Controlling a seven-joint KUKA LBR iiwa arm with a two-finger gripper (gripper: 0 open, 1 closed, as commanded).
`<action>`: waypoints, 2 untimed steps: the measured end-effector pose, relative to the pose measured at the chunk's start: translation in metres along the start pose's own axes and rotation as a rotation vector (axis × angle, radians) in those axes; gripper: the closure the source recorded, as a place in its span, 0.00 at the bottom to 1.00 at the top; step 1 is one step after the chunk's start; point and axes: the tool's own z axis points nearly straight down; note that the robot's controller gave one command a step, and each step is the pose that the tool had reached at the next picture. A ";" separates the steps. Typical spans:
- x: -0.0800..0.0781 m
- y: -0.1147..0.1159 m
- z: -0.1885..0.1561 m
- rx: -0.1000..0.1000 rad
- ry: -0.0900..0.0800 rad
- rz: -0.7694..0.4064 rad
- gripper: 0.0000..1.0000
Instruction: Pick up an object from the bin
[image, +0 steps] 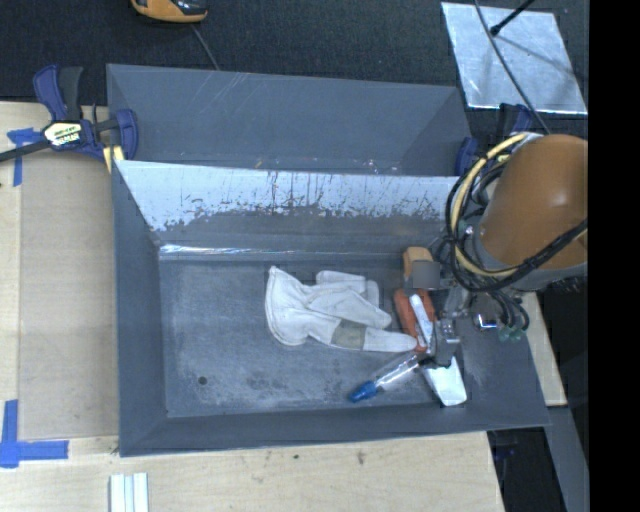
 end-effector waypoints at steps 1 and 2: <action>-0.001 0.000 -0.005 0.001 -0.008 -0.002 0.00; -0.031 0.022 0.043 0.002 -0.016 -0.015 0.00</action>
Offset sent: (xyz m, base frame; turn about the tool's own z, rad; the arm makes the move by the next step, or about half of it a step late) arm 0.0596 0.0495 -0.1072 -0.0338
